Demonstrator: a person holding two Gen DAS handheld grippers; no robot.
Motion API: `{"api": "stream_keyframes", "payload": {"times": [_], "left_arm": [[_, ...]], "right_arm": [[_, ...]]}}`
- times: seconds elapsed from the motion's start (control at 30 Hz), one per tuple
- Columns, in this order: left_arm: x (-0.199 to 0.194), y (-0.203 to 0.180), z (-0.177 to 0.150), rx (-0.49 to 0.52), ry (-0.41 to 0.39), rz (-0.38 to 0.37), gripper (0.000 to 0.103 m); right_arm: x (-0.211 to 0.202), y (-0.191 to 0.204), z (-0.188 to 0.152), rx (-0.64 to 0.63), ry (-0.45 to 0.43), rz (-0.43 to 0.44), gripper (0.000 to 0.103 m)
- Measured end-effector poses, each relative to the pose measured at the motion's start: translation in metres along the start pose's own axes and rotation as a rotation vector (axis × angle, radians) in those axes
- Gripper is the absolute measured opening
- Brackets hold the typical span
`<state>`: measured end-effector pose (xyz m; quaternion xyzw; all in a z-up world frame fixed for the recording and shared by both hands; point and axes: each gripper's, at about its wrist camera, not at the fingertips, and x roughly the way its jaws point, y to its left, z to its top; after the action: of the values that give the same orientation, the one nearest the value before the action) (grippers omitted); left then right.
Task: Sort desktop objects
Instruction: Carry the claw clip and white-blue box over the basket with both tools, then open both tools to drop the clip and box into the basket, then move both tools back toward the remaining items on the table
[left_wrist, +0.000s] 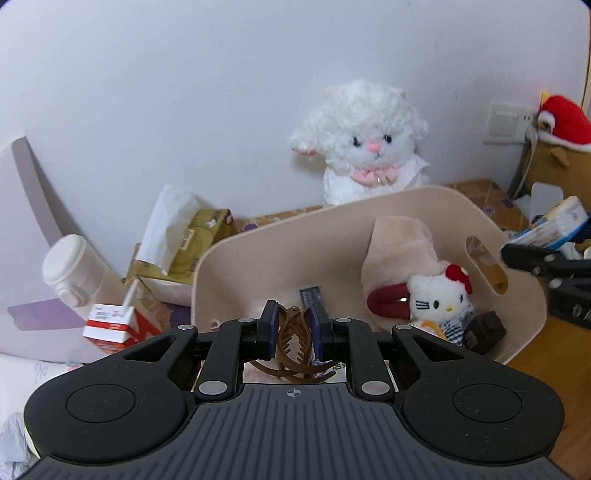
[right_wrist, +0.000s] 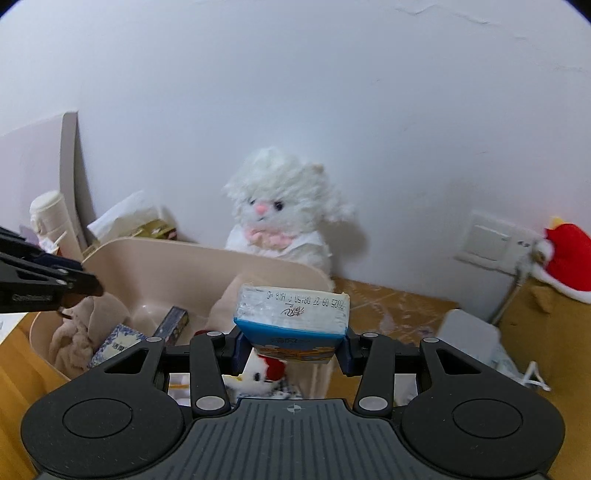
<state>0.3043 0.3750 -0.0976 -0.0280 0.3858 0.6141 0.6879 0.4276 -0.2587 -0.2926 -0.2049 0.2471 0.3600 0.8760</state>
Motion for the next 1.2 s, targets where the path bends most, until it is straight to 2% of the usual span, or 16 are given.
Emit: {"api": "stream_keyframes", "payload": {"times": [0.3, 0.37, 0.43, 0.5, 0.57, 0.67, 0.83, 0.9, 1.0, 1.2], "left_arm": [[0.030, -0.009, -0.010, 0.013, 0.087, -0.041, 0.018], [0.032, -0.010, -0.010, 0.015, 0.094, -0.028, 0.018], [0.033, -0.008, -0.009, -0.004, 0.099, -0.015, 0.019], [0.034, -0.005, -0.008, -0.026, 0.107, -0.020, 0.024], [0.034, -0.004, -0.006, -0.029, 0.114, -0.027, 0.047], [0.029, -0.001, -0.005, -0.037, 0.095, -0.010, 0.071], [0.019, 0.004, -0.006, -0.048, 0.073, -0.014, 0.075], [0.014, 0.006, -0.008, -0.043, 0.065, -0.005, 0.076], [0.006, 0.011, -0.012, -0.049, 0.056, -0.005, 0.076], [-0.013, 0.023, -0.027, -0.063, 0.051, -0.050, 0.081]], "right_arm": [[0.036, 0.016, -0.007, -0.040, 0.087, 0.079, 0.044], [0.039, 0.017, -0.009, -0.041, 0.097, 0.086, 0.045], [0.041, 0.016, -0.010, -0.037, 0.105, 0.093, 0.053], [0.041, 0.015, -0.012, -0.026, 0.109, 0.105, 0.053], [0.040, 0.014, -0.013, -0.029, 0.107, 0.106, 0.054], [0.036, 0.012, -0.012, -0.031, 0.093, 0.097, 0.064], [0.024, 0.006, -0.011, -0.010, 0.067, 0.096, 0.079], [0.019, 0.003, -0.012, -0.001, 0.055, 0.086, 0.080], [0.010, 0.000, -0.014, 0.022, 0.041, 0.078, 0.091], [-0.010, -0.002, -0.029, 0.022, 0.028, 0.075, 0.101]]}}
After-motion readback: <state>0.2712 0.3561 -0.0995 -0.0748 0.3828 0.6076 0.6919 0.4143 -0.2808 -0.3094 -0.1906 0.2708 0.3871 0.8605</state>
